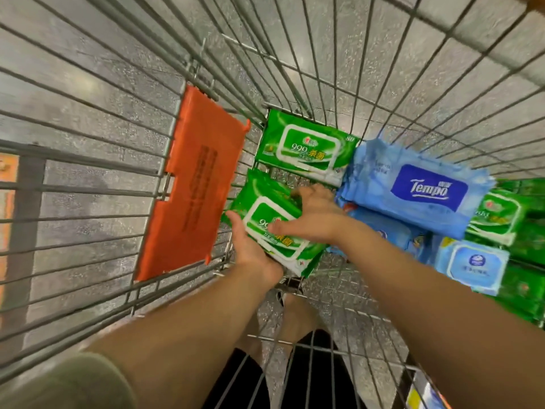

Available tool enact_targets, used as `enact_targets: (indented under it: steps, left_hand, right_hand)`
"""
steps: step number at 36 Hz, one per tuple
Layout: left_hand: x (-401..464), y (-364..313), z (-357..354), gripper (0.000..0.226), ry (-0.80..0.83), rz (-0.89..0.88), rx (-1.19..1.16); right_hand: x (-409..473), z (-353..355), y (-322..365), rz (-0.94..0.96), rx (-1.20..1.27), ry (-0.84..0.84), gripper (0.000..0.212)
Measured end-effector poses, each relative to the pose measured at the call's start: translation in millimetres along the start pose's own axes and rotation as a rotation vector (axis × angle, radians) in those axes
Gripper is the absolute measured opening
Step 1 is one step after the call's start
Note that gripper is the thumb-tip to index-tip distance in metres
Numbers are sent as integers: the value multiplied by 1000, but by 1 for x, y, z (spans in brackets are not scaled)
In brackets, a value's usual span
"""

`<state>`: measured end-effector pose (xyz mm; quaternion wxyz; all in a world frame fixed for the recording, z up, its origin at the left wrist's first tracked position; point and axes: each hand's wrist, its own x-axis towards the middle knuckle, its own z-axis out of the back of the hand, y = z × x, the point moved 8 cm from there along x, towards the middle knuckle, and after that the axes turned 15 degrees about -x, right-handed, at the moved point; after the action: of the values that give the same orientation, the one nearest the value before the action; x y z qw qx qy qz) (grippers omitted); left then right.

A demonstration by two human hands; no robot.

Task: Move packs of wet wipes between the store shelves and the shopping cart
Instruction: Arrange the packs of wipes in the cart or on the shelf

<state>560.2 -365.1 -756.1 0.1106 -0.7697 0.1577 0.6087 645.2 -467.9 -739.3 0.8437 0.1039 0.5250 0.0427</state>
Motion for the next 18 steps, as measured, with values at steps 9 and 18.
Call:
enact_targets:
  steps: [9, 18]
  left_hand:
    - [7, -4, 8, 96, -104, -87, -98]
    - [9, -5, 1, 94, -90, -85, -63]
  right_hand:
    - [15, -12, -3, 41, 317, 145, 113]
    - [17, -3, 1, 29, 363, 173, 114]
